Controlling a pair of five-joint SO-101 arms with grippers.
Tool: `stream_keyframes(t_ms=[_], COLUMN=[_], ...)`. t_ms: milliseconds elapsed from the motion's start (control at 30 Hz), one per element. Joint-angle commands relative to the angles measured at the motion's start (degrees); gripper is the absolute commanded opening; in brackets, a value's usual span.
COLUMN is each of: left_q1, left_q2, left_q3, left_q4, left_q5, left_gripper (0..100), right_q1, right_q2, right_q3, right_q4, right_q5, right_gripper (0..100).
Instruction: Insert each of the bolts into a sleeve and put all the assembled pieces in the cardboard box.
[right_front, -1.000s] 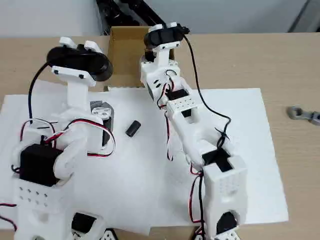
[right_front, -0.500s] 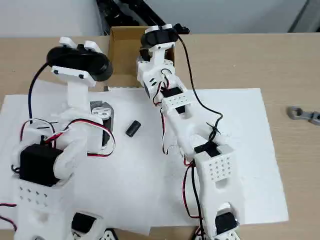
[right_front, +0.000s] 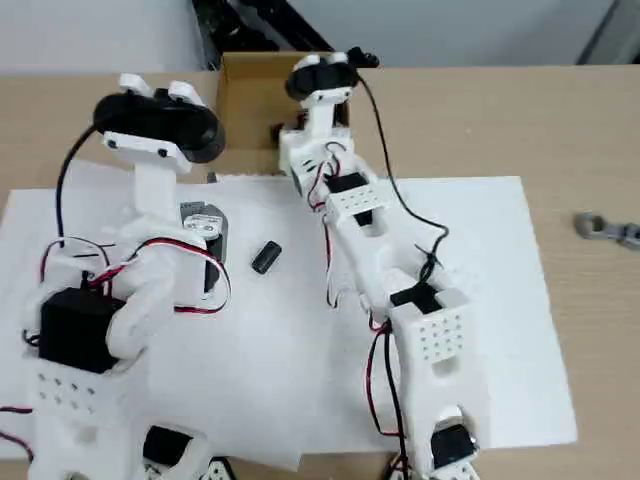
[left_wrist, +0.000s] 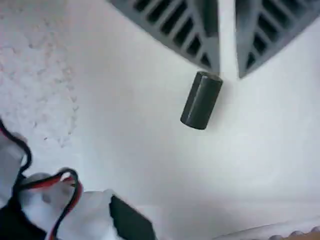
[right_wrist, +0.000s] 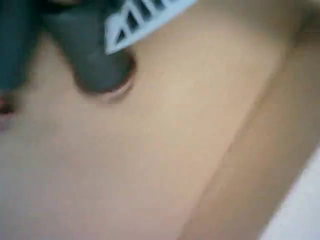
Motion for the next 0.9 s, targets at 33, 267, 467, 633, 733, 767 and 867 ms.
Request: stream_keyframes(t_ms=[33,267,467,633,733,767,867], left_q1=[0.0,-0.3,-0.4,-0.4,-0.4,-0.4,-0.4], left_q2=[-0.9,-0.8,0.4,8.5,14.8,16.8,22.7], left_q3=[-2.0,-0.8,2.9,2.2,-0.8,-2.4,-7.2], left_q4=[1.0,1.0,0.4,0.6,1.1,1.7,3.8], left_q5=[-0.4,-0.4,-0.3,0.0,0.7,1.4,1.8], left_gripper=[1,1,1,1,1,1,1], right_q1=[0.8,3.8,9.6,12.5,13.8,14.2,15.8], right_q2=[-4.9,-16.4,-32.1,-41.1,-44.7,-45.6,-48.1], right_q3=[-2.5,-2.5,-2.5,-2.4,-2.3,-2.3,-2.3], right_q4=[0.8,5.7,21.7,36.5,45.1,47.7,54.2], right_q5=[-0.4,-0.4,-0.4,-0.4,-0.5,-0.5,-0.5], right_gripper=[30.3,30.3,30.3,30.3,30.3,30.3,30.3])
